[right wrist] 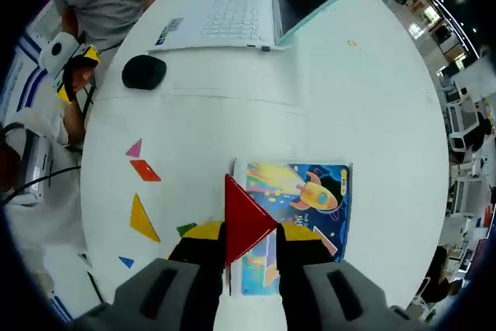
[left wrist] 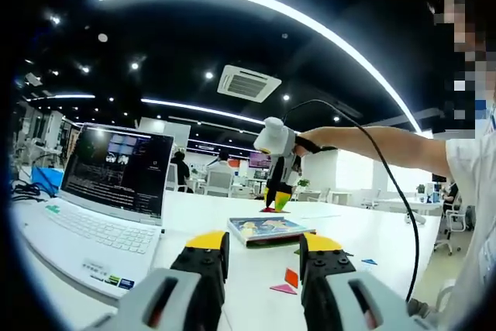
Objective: Pick up the tangram pieces one by one and place each piece onto its matching region on the pattern sheet, fitting the shapes together until the outline on the sheet is completely filled by the tangram pieces
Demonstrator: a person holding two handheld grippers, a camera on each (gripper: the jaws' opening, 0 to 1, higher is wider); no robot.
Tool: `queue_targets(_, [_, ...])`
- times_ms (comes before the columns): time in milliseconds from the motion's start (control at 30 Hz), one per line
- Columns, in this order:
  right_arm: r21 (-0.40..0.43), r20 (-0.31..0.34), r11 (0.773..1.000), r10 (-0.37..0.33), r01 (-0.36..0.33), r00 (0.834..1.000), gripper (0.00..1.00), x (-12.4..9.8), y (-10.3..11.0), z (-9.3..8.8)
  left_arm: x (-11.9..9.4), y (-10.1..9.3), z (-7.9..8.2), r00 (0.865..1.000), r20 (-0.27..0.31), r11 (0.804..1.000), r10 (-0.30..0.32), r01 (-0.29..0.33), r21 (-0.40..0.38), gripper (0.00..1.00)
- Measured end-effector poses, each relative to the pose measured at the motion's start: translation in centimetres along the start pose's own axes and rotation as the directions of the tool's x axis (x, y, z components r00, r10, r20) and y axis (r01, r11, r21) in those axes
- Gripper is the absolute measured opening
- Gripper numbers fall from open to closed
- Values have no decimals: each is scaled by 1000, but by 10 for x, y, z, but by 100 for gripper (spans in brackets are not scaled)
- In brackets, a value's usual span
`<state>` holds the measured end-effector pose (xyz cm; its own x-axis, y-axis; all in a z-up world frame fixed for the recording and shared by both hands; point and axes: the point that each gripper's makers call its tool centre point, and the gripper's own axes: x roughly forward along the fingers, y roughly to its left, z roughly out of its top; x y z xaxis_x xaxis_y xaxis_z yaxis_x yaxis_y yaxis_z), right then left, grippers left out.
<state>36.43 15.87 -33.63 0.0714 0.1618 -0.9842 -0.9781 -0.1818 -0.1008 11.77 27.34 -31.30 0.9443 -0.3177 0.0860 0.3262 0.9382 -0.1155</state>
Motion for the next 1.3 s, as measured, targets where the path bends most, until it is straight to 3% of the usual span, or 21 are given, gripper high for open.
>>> queue_targets(133, [38,4,999,-17,17,1000,28,1,-29,-22,8,1,-13,999,-33,1000,-7,7,5,38])
queue_targets(267, [34,5,999,-24,23,1000,28,8,-41,-39,6,6,-13,999,-32,999,5,-4,33,38])
queue_targets(333, [13,-30,1000,-24,24,999,28,15,-53,-55,4,10,-10,1000,-18,999,15,-15,37,38])
queue_targets(433, [12,-36,1000,-20,20,999,28,21,-65,-63,5,11,-13,1000,-23,999,17,-16,44,38])
queue_targets(767, [2,-56,1000,3,-3,998,28,50,-85,-67,16,16,-40,996,-88,999,14,-10,44,38])
queue_targets(1300, [20,-76,999,32,-30,997,28,63,-91,-68,12,17,-41,996,-89,999,16,-12,44,38])
